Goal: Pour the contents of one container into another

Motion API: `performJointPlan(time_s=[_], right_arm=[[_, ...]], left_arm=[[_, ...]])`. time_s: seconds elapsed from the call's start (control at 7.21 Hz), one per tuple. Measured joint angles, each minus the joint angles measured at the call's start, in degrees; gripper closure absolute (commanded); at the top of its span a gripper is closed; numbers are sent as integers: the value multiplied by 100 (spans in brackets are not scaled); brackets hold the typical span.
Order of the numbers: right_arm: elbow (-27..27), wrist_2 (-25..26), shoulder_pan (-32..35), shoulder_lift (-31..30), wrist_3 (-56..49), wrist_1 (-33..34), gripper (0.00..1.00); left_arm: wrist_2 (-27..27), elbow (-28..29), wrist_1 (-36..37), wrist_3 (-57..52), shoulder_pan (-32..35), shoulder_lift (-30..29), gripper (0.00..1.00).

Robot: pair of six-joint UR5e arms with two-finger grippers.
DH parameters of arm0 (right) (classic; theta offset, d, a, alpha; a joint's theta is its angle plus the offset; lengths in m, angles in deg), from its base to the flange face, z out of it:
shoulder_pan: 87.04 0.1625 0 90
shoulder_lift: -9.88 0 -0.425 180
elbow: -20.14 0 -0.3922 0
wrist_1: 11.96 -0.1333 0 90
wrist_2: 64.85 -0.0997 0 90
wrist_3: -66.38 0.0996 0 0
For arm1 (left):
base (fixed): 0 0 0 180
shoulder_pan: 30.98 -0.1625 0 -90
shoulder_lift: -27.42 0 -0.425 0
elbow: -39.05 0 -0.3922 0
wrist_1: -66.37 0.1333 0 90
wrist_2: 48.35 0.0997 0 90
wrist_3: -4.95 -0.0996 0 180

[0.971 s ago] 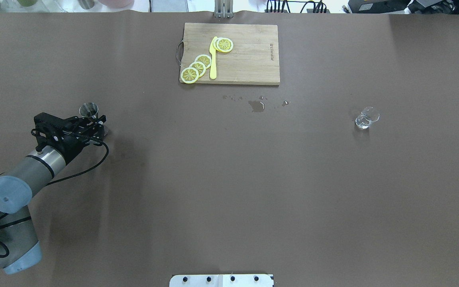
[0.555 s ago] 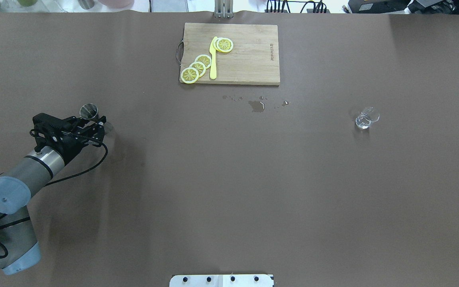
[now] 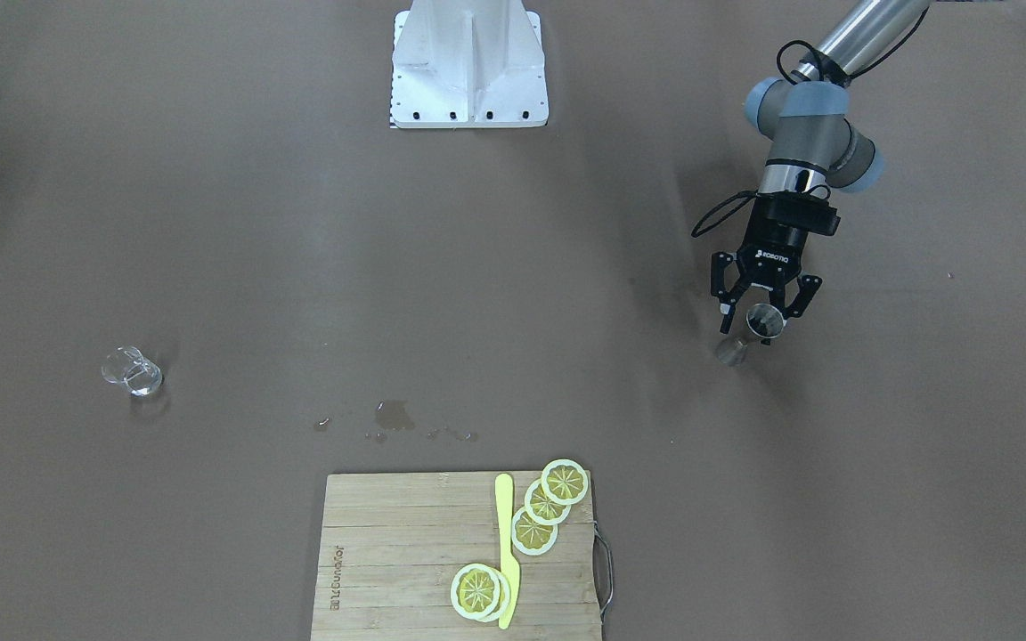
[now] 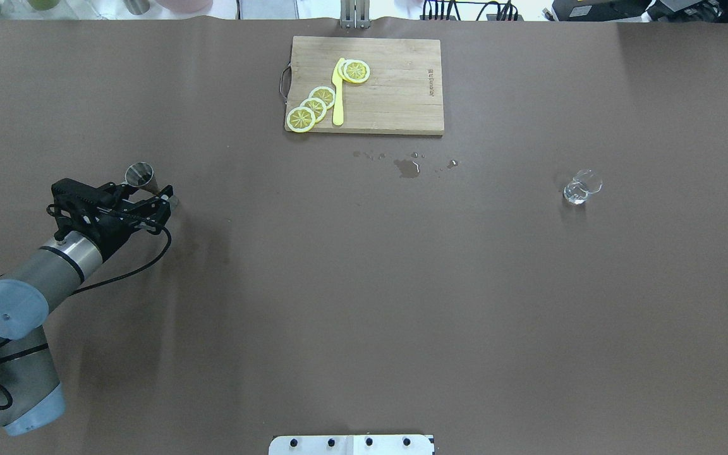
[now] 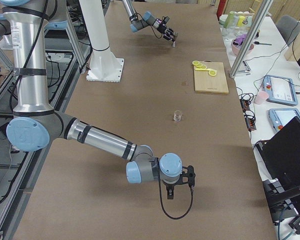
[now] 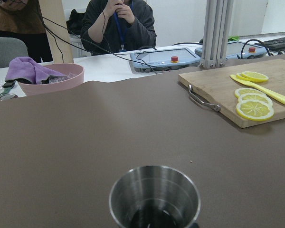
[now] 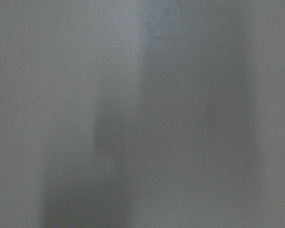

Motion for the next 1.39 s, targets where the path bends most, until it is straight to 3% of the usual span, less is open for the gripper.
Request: performJointPlan(time_s=[0.42,0.83,0.97,1.39], right_arm=[[-67,288,8,605,8,1565,0],[-1216,281,-241,907,777,3049,0],[-1485,303,-413,916,1047,3214,0],[-1734,113,-570,923,1185,3305,0]], left_arm=[[15,1,-38,0,0,70,2],[24,-35,-610,5,-18,551,2],[94,-45,-952,6,-144,802,2],[1058,-325,-1488,-82,-1105,1262,3]])
